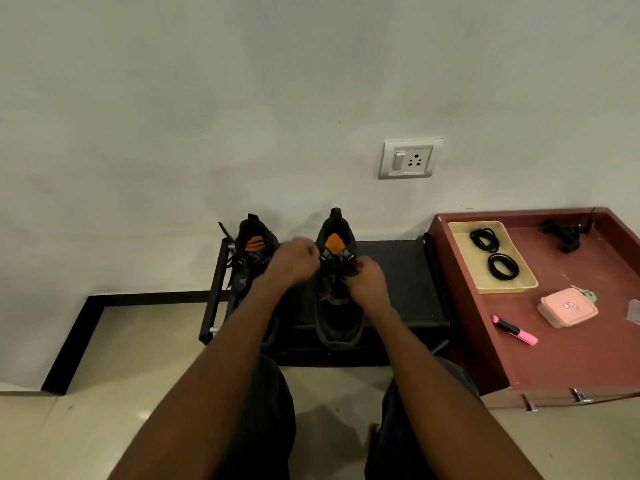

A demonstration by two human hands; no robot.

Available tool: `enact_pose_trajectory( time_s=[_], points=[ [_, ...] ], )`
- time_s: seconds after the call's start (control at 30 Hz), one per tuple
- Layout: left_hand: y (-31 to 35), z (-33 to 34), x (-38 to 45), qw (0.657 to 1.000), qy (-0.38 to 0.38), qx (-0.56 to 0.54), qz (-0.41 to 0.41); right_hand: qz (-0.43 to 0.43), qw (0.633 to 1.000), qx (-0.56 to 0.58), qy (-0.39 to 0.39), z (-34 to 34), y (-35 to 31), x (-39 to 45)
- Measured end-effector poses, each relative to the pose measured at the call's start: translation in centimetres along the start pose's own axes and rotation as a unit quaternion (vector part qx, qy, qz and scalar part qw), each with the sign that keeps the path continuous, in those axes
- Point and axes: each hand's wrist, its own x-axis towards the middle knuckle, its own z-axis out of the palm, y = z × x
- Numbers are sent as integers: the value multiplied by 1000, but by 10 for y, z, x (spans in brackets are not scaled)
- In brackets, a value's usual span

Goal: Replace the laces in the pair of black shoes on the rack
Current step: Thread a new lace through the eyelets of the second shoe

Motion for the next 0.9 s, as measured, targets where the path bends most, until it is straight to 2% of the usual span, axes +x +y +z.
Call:
enact_pose_trajectory(
  time_s=[0.03, 0.07, 0.1, 0.17, 0.27, 0.33, 0.4, 0.47, 0.5, 0.53, 0.6, 0.63, 0.67, 0.7, 0.73, 0.77, 0.8, 0.83, 0.9],
  points=[
    [-9, 16, -2, 997, -65, 52, -6, 17, 1000, 6, 22, -1, 0, -1],
    [-18, 31, -3, 991, -85, 107, -5, 39, 999, 16, 27, -3, -1, -2],
    [-26, 43, -2, 984, -82, 157, 6, 62, 997, 36, 17, -3, 0, -2],
    [-36, 60, -4, 976, -70, 207, 8, 114, 986, 111, -50, -5, -5, -7],
    [-39, 63, -12, 986, -89, 139, -29, 147, 967, 125, -169, -10, -17, -20],
    [-39, 61, -17, 983, -174, 42, -33, 140, 956, 112, -231, -11, -22, -25],
    [-37, 59, -26, 949, -311, -49, -14, 128, 954, 113, -248, -14, -24, -26],
    [-31, 52, -39, 891, -440, -109, -2, 119, 942, 192, -249, -18, -26, -27],
    [-31, 48, -40, 874, -475, -102, 3, 117, 930, 243, -251, -22, -28, -27],
    [-30, 42, -38, 873, -485, -59, 10, 110, 919, 284, -251, -25, -30, -27],
    [-30, 30, -28, 896, -438, 71, 21, 79, 907, 341, -235, -31, -35, -28],
    [-29, 26, -21, 919, -373, 124, 19, 65, 904, 360, -222, -34, -36, -28],
    [-28, 21, -16, 950, -283, 130, 16, 52, 905, 367, -209, -36, -36, -28],
    [-27, 19, -15, 980, -188, 58, 8, 41, 908, 367, -199, -37, -35, -26],
    [-24, 17, -16, 990, -124, -65, 9, 30, 911, 363, -194, -37, -33, -26],
    [-19, 16, -19, 972, -117, -203, 22, 22, 915, 353, -195, -38, -32, -25],
    [-15, 16, -21, 934, -144, -323, 43, 15, 917, 345, -200, -39, -30, -25],
    [-15, 20, -22, 909, -168, -378, 54, 10, 916, 343, -208, -39, -30, -25],
    [-16, 31, -24, 905, -164, -385, 78, 3, 904, 371, -213, -41, -31, -25]
  ],
)
